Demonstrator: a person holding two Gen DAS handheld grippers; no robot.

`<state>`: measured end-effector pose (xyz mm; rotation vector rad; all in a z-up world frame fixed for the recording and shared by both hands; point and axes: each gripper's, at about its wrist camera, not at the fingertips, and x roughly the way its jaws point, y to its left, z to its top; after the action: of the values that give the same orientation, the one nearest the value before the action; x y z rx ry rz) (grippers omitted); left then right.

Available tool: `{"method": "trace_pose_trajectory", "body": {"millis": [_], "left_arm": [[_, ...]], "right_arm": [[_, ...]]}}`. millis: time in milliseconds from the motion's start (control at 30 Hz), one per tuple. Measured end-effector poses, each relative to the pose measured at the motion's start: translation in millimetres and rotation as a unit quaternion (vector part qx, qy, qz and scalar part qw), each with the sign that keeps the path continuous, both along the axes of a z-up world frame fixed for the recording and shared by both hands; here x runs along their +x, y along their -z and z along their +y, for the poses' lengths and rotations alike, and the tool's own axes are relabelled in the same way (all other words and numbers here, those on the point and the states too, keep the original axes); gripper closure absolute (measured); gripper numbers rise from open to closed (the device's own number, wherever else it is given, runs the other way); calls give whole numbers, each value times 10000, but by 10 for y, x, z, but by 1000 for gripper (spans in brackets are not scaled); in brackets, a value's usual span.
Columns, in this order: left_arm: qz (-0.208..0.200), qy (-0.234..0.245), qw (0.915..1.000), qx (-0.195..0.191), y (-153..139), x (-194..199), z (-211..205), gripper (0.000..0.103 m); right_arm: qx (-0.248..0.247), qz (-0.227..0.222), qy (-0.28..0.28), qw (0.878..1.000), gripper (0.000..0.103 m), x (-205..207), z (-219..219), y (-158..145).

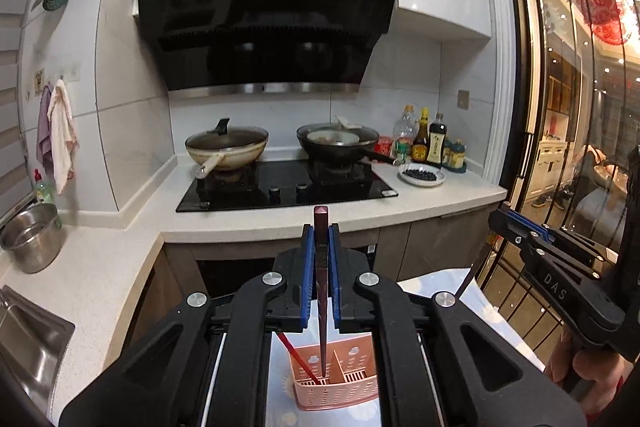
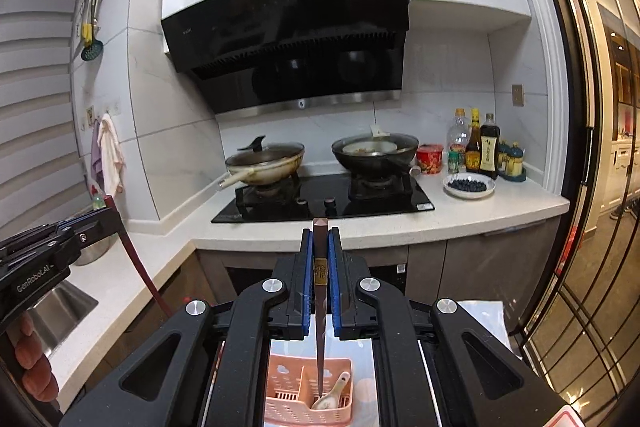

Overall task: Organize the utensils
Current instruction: 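Carry the dark red chopstick with the left tool while the right tool carries its chopstick into the pink holder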

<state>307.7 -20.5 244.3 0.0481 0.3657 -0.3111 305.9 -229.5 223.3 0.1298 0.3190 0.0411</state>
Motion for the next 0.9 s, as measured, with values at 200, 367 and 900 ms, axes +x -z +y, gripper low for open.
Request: {"method": "trace_pose_trajectory", "body": {"millis": [200, 367, 900], "left_arm": [[400, -80, 9991, 141, 370, 281, -31, 96], [633, -148, 9978, 146, 554, 408, 4, 96], [892, -183, 9957, 183, 789, 427, 33, 96]], "right_arm": [[44, 506, -104, 9987, 96, 256, 23, 413], [-16, 820, -151, 9965, 96, 362, 66, 705], [-158, 984, -86, 9950, 95, 376, 115, 922]]}}
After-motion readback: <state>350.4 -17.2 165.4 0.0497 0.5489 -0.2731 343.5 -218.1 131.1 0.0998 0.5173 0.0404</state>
